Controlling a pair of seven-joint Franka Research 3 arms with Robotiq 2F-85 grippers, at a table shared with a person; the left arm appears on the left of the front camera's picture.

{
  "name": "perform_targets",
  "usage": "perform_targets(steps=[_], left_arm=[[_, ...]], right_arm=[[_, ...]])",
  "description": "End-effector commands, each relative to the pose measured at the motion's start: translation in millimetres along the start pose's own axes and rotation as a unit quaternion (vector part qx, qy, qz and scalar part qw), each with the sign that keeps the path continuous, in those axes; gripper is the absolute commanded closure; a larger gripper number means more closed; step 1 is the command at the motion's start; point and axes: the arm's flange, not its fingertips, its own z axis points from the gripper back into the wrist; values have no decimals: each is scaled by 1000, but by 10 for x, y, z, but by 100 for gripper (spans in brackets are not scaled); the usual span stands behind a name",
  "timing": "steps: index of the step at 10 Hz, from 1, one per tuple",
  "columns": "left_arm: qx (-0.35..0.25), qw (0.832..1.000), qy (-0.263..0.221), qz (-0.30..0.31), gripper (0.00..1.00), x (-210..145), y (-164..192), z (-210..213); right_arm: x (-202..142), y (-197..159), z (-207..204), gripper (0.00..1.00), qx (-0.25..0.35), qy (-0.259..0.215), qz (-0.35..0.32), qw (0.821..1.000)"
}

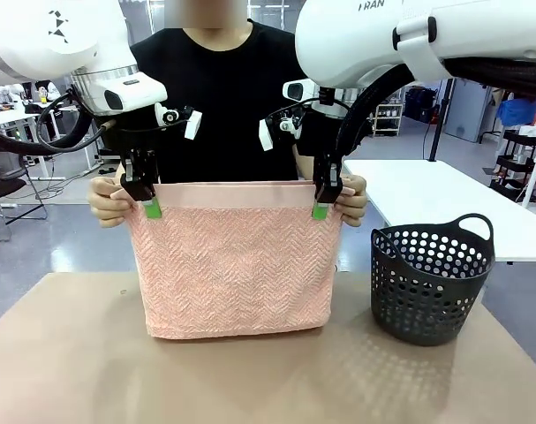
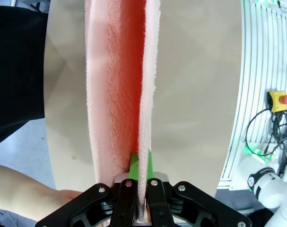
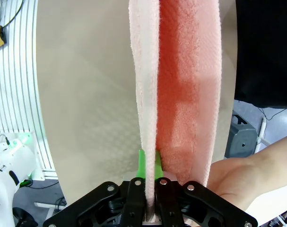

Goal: Fold the towel.
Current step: Release the end of the 100 cm Hotel Towel you were holding and grab the top end of the folded side.

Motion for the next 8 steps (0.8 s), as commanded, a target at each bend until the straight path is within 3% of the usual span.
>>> perform_targets(steps=[1,8], left_arm=[[1,1000,-2,0,100,4,6,17],[1,1000,-2,0,100,4,6,17]], right_arm=[[-1,2,-3,100,0,0,1,1000],[-1,2,-3,100,0,0,1,1000]])
